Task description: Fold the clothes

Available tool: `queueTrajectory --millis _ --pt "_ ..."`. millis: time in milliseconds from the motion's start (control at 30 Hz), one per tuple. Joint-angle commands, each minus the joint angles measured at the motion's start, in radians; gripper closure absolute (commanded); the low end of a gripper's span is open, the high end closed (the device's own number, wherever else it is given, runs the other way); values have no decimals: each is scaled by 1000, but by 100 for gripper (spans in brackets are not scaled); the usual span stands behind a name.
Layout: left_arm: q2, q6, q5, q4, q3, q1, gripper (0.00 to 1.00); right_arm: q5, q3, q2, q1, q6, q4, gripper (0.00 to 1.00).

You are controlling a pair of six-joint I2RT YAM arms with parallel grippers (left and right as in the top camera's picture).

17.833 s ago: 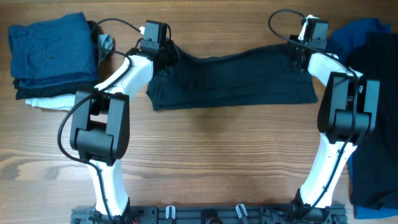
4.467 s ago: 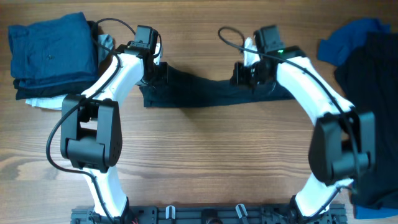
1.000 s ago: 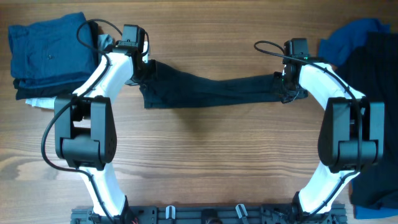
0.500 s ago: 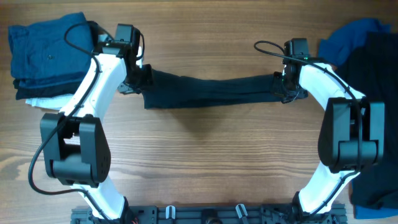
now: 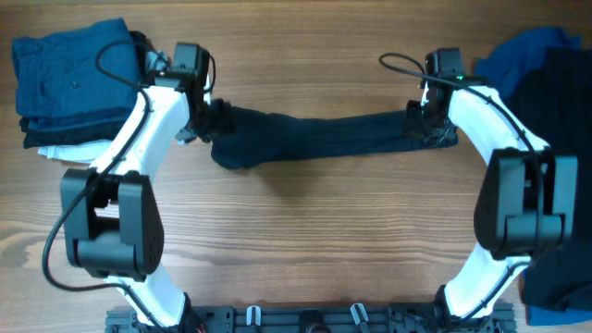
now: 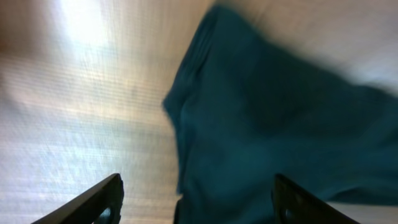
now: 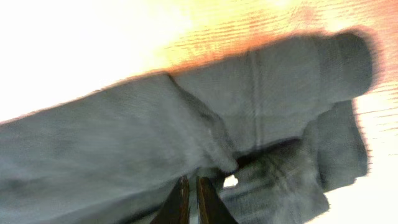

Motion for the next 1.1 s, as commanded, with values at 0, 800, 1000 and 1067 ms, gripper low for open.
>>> queueTrajectory --millis 0,800,1000,1067 --pt "-66 -17 17 74 64 -10 43 -28 52 -147 -21 -32 -12 66" --pt "128 -17 18 92 60 -10 38 -251 47 188 -222 -394 82 90" --pt "128 -16 18 91 60 -10 39 -229 47 190 -222 -394 105 96" --pt "128 -16 18 92 60 -10 39 -193 48 185 -222 -392 103 96"
